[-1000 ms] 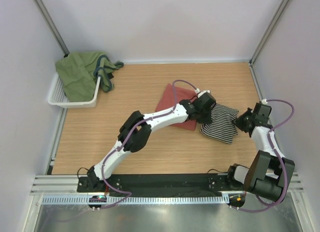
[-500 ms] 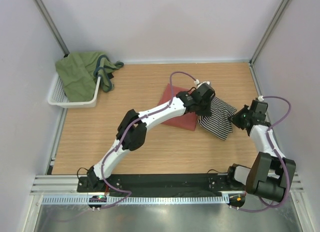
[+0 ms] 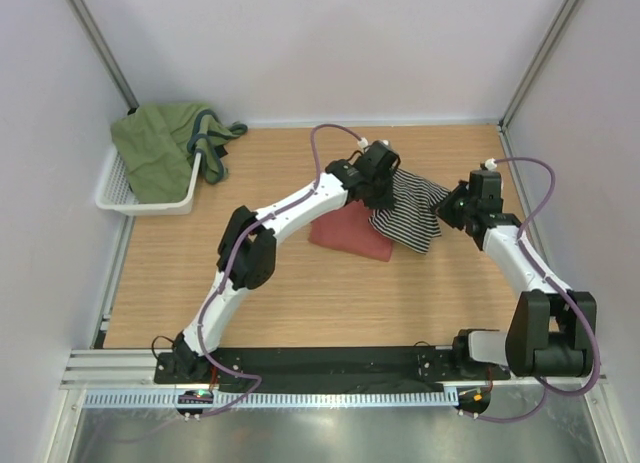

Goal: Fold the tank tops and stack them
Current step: Neatly place the folded tank top to the corner

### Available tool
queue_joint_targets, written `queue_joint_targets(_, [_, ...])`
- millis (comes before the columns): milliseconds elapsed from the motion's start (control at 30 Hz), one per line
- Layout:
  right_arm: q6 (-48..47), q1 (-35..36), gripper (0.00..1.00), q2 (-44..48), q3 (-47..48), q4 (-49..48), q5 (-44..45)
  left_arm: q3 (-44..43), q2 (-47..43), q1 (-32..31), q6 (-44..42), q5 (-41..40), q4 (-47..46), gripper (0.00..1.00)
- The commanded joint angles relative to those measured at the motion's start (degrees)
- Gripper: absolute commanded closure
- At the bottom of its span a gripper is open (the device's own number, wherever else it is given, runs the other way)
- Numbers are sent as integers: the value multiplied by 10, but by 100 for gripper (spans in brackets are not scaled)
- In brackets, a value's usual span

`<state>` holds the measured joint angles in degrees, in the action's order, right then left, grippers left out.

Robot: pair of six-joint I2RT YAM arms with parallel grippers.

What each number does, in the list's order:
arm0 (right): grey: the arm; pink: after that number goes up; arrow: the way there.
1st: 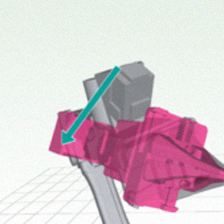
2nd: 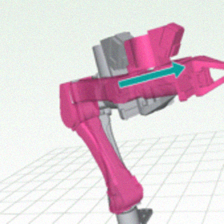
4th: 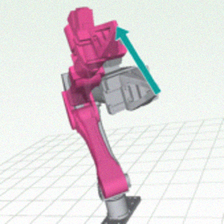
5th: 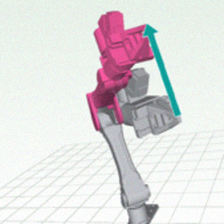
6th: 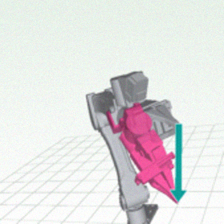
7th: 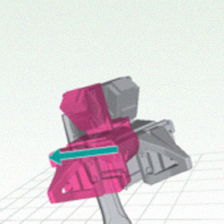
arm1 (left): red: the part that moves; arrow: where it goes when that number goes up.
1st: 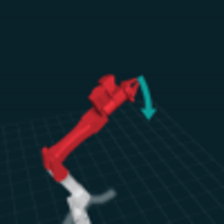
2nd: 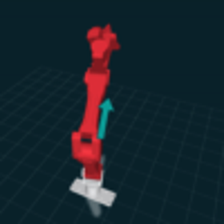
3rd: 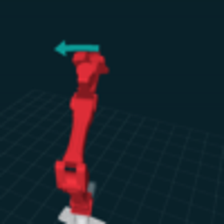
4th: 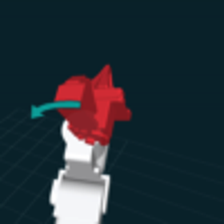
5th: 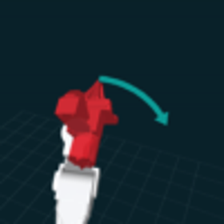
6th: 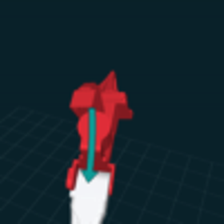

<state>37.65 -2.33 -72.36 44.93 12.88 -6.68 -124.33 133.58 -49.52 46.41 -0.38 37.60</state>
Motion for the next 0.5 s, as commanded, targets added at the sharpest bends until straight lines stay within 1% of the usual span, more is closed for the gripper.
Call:
queue_joint_targets(0, [27, 23, 99, -16, 45, -31, 26, 13, -71, 22, -20, 2, -10, 100])
queue_joint_targets(33, [30, 46, 98, -22, 59, -33, 37, 29, -85, 33, -23, 2, -10, 100])
queue_joint_targets(267, [53, 121, 99, -83, 103, -55, 64, 119, -147, 71, -32, 2, -32, 100])
queue_joint_targets(300, [56, 128, 99, -93, 105, -58, 64, 127, -152, 77, -33, 24, -33, 100])
queue_joint_targets(333, [59, 136, 99, -100, 109, -61, 64, 136, -157, 87, -32, 29, -38, 100])
queue_joint_targets(367, [61, 151, 99, -105, 117, -64, 88, 158, -167, 93, -30, 35, -42, 100])
queue_joint_targets(467, [67, 175, 99, -125, 126, -72, 97, 184, -178, 115, -30, 50, -57, 100])
